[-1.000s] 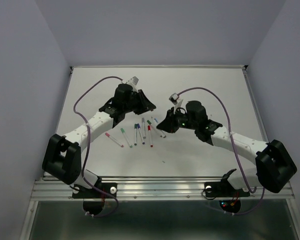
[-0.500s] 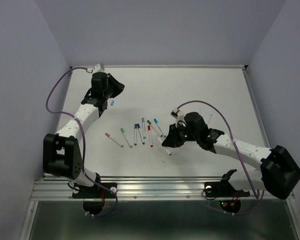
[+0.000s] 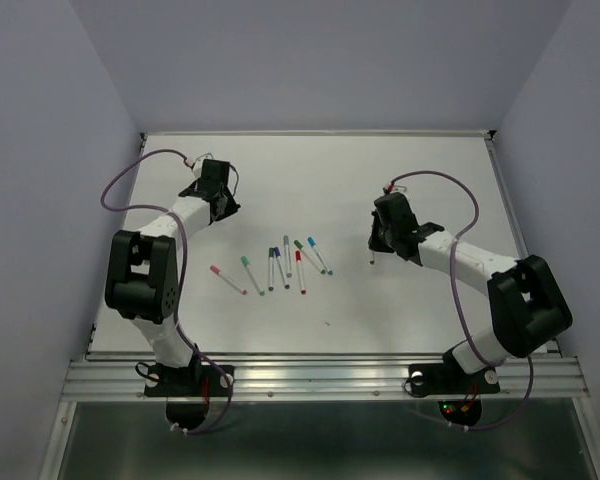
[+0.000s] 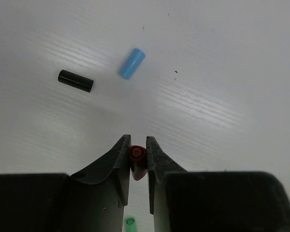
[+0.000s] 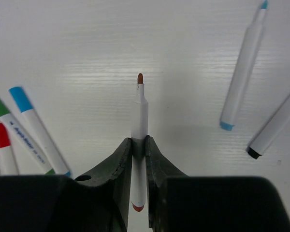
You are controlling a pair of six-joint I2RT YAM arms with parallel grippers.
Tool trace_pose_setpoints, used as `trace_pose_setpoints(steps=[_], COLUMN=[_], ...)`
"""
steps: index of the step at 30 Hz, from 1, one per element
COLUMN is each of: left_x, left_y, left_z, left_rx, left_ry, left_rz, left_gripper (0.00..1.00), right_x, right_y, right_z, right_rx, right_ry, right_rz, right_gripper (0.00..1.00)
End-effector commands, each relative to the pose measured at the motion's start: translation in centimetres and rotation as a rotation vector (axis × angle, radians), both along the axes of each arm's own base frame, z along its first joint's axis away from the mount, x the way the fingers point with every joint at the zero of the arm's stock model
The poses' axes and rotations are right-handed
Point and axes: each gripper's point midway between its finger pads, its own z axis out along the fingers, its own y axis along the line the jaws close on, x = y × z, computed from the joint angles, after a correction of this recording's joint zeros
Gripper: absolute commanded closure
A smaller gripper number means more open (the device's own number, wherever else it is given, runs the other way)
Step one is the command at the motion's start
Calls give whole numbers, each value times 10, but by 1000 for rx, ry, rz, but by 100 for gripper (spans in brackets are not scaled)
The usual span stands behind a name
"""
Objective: Open the pen caps
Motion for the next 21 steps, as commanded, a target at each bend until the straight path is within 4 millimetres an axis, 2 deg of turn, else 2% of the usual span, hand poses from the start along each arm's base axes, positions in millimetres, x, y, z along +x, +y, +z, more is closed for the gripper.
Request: trace_pose_setpoints(steps=[1, 2, 6, 11, 12, 13, 15, 19, 21], left_x=[12, 12, 15, 13, 12, 12, 11, 9, 9], left_y=[18, 17, 16, 22, 22, 23, 25, 26, 25], left_z=[-2, -5, -20, -31, -33, -35, -36, -33, -28], left_rx=[104, 106, 103, 111, 112, 114, 112, 110, 105], left_ry=[28, 37, 67, 96, 102, 110, 112, 110, 102], left_rz=[38, 32, 29, 41, 42, 44, 48, 49, 46], left_gripper=[78, 78, 77, 62, 58, 54, 46, 40, 36], right_x=[27, 31, 44, 49, 49, 48, 48, 46, 46], right_y=[-24, -29, -32, -37, -37, -39, -41, -41, -37], right_z=[5, -3, -12, -24, -23, -26, -26, -25, -17], right_rx=[-96, -116, -130, -158, -163, -173, -187, -187, -171], right_ry=[-35, -16, 4, 32, 33, 41, 49, 62, 52], right_rz=[-91, -105, -121, -131, -129, -134, -140, -139, -116], right_gripper=[99, 99, 97, 93, 90, 83, 78, 63, 57])
